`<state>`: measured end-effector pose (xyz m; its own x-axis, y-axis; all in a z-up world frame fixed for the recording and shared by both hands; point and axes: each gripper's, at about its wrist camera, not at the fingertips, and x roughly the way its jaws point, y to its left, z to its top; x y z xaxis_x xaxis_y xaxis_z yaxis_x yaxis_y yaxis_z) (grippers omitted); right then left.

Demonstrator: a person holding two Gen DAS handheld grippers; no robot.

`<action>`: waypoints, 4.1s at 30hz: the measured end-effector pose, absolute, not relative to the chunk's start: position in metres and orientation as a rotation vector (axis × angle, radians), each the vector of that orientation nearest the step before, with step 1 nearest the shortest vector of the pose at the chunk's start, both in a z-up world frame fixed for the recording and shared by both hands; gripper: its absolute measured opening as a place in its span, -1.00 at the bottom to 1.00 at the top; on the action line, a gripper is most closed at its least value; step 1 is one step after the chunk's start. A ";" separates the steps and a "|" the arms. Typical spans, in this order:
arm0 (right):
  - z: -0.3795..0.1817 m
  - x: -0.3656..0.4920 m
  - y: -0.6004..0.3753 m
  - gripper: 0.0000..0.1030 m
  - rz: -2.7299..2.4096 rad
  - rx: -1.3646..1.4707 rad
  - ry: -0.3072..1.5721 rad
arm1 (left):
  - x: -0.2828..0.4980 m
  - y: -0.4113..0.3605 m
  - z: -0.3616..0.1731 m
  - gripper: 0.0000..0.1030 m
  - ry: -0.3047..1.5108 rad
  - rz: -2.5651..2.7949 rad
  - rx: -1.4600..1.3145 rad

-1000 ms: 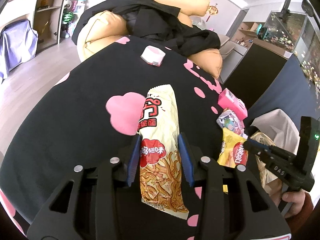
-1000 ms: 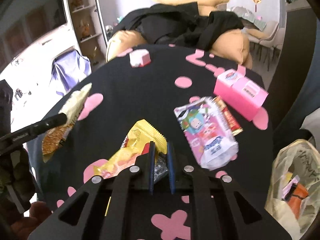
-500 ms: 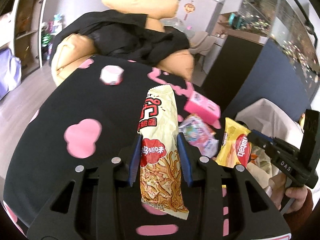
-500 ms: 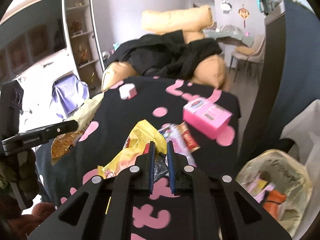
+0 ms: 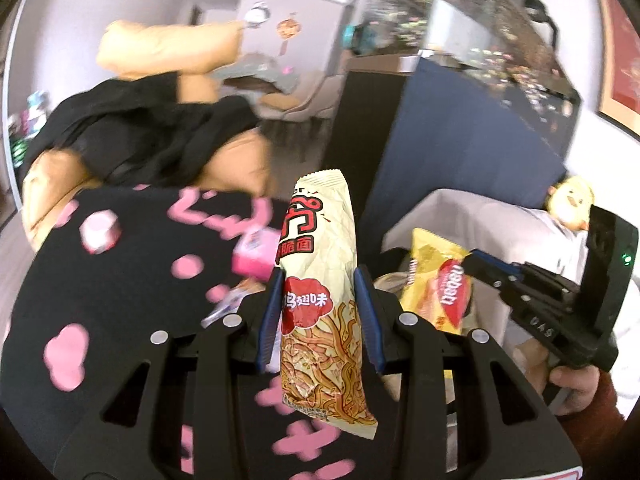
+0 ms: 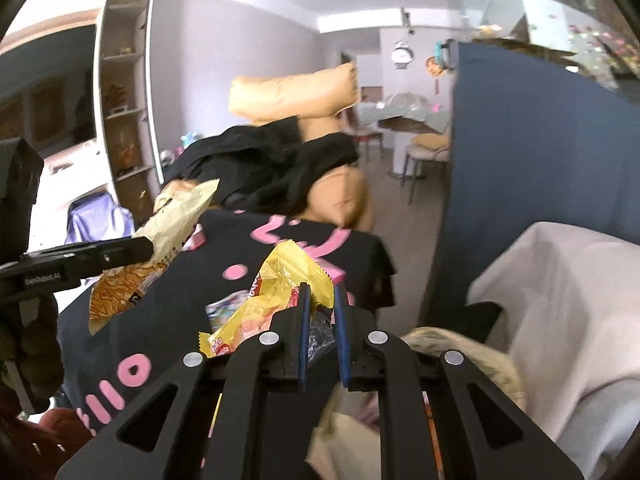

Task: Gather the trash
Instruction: 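Drop the chips bag into the trash bag with the left tool while the right tool drops the nabati pack, then grasp the red and gold wrapper with the right tool while the left tool moves to the white snack packet, then grasp the white and pink snack packet with the left tool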

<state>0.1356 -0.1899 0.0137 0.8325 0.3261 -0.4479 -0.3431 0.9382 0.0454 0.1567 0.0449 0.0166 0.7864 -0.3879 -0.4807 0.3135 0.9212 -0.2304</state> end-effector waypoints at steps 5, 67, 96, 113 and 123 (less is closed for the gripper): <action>0.020 0.133 -0.243 -0.75 0.252 -0.033 0.439 | 0.174 -0.012 0.021 -0.33 0.516 -0.462 -0.115; -0.092 0.158 -0.269 -0.09 0.179 0.110 0.683 | 0.200 0.125 -0.101 0.13 0.746 -0.196 -0.348; -0.122 0.247 -0.007 -0.02 0.802 -0.055 0.914 | 0.184 0.247 -0.101 0.21 0.699 -0.094 -0.421; -0.126 0.287 -0.004 -0.28 0.657 -0.033 0.887 | 0.174 0.266 -0.116 0.21 0.732 -0.064 -0.485; -0.113 0.262 -0.030 -0.64 0.604 0.004 0.845 | 0.160 0.245 -0.106 0.21 0.724 -0.081 -0.450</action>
